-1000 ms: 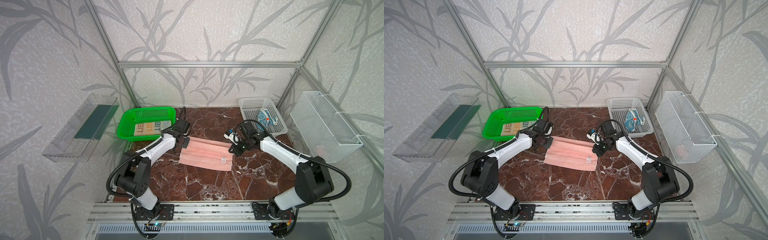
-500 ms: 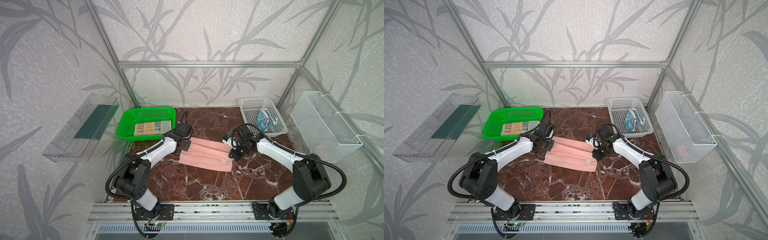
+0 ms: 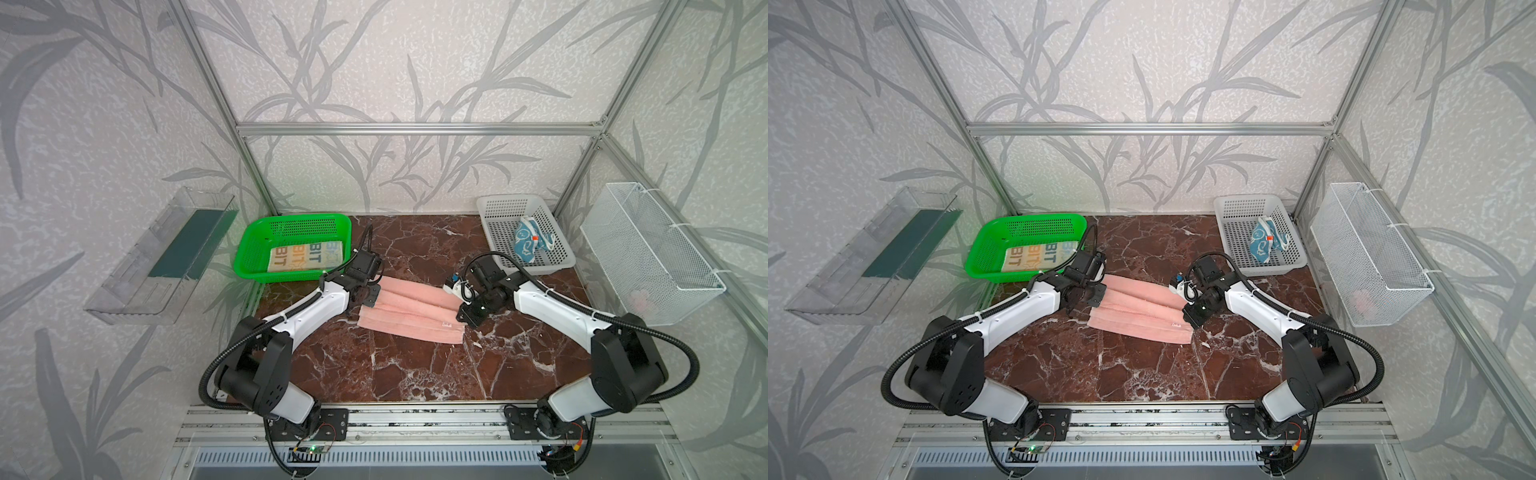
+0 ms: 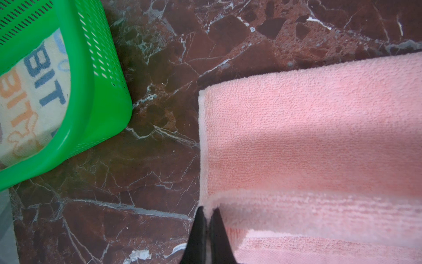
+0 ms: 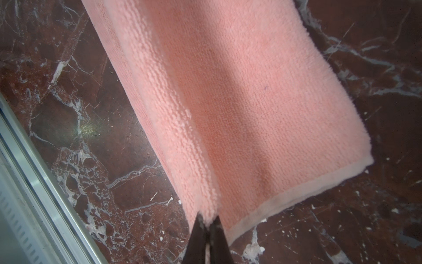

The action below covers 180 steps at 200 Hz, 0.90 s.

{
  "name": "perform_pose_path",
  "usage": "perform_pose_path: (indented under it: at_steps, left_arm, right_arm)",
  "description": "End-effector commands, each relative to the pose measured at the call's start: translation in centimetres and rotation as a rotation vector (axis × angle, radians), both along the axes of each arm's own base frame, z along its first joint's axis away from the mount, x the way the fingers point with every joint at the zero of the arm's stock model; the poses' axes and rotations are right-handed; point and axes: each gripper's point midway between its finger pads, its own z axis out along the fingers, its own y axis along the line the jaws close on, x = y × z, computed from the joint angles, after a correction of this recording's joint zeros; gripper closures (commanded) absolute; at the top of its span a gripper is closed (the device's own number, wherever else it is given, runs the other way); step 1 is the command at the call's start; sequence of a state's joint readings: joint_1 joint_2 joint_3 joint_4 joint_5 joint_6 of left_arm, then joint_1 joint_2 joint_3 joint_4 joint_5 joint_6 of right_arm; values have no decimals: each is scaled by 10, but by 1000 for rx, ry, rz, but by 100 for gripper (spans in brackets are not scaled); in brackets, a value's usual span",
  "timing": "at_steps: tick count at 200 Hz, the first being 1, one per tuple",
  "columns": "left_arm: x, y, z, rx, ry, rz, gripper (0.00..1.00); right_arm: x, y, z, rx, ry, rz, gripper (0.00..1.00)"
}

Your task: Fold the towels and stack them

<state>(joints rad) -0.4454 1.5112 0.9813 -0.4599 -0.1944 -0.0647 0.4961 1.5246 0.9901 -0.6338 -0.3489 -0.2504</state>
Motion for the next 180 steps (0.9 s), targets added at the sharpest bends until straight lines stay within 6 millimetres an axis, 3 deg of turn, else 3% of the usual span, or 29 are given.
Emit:
perform_pose_path:
  at_steps: [1, 73, 98, 124, 144, 180]
  left_arm:
    - [-5, 7, -7, 29, 6, 32, 100]
    - [-20, 9, -29, 56, 27, 27, 99]
    - [-24, 8, -29, 62, 36, 23, 78]
    - [-28, 9, -27, 72, 55, 37, 56]
    - [-31, 13, -19, 69, 46, 69, 46]
    - [-34, 22, 16, 5, -57, 160, 39]
  right_arm:
    - [-18, -9, -16, -63, 73, -7, 100]
    - [-32, -12, -42, -161, 152, 12, 99]
    - [-35, -11, -45, -171, 162, 18, 88]
    - [-35, -9, -41, -161, 158, 16, 68]
    - [-38, -4, -33, -126, 144, 32, 57]
    - [-38, 1, -12, -64, 81, 22, 55]
